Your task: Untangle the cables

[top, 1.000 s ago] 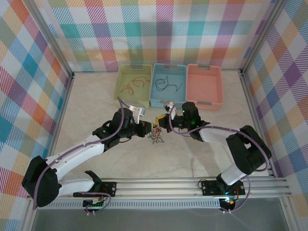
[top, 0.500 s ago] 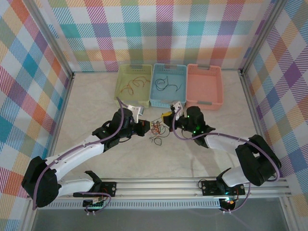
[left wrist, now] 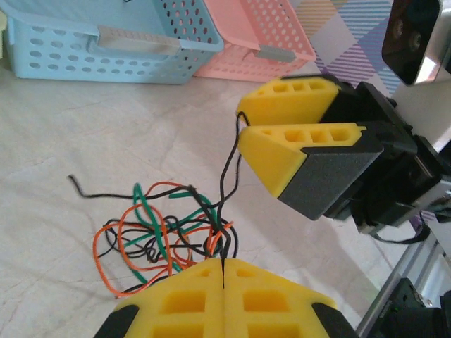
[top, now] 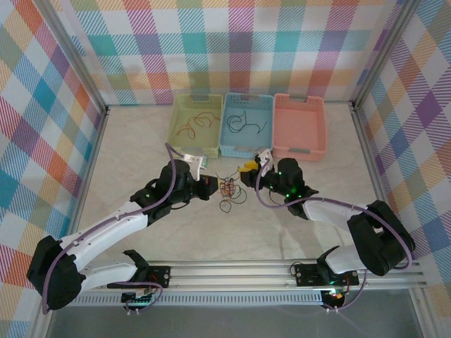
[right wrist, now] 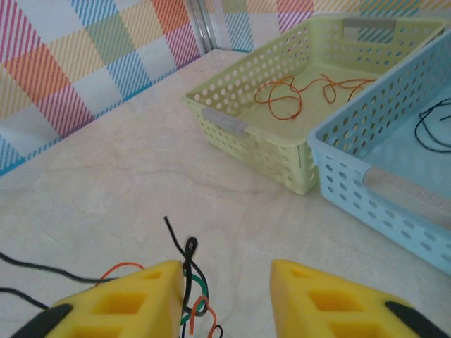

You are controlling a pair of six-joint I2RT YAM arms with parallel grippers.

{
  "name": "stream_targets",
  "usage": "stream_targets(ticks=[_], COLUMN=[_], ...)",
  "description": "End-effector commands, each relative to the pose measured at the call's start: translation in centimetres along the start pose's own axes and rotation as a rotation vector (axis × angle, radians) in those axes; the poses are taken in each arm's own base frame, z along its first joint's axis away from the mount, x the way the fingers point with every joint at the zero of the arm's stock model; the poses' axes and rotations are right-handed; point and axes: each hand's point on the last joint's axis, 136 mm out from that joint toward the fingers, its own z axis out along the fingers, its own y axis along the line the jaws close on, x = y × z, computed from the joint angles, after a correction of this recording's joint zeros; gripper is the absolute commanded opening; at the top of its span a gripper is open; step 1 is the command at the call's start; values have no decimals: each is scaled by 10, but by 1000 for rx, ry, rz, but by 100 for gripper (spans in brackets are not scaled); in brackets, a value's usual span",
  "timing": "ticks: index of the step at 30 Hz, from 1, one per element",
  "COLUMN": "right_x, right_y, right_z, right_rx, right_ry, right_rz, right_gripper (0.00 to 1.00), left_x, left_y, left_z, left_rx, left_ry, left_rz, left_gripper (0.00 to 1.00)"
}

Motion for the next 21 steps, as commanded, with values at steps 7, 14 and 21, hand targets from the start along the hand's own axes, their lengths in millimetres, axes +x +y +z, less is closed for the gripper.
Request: stream_targets(ticks=[7,14,21], right_x=[3,10,18], right_y=[39,71,82], right_z=[12,15,18], right_rx=[-187,-331,-366], right_ry=[28,52,62], right_rz=[-80,-132,-195], right_gripper=[45,50,54], left_x=[-7,-6,-4], left_y=[-8,-8,-13], left_z=[-8,-7,-5], left_rx=[38,40,74], left_ry=[-46,-42,-31], left_rz=[24,24,27], left_gripper=[0,0,0])
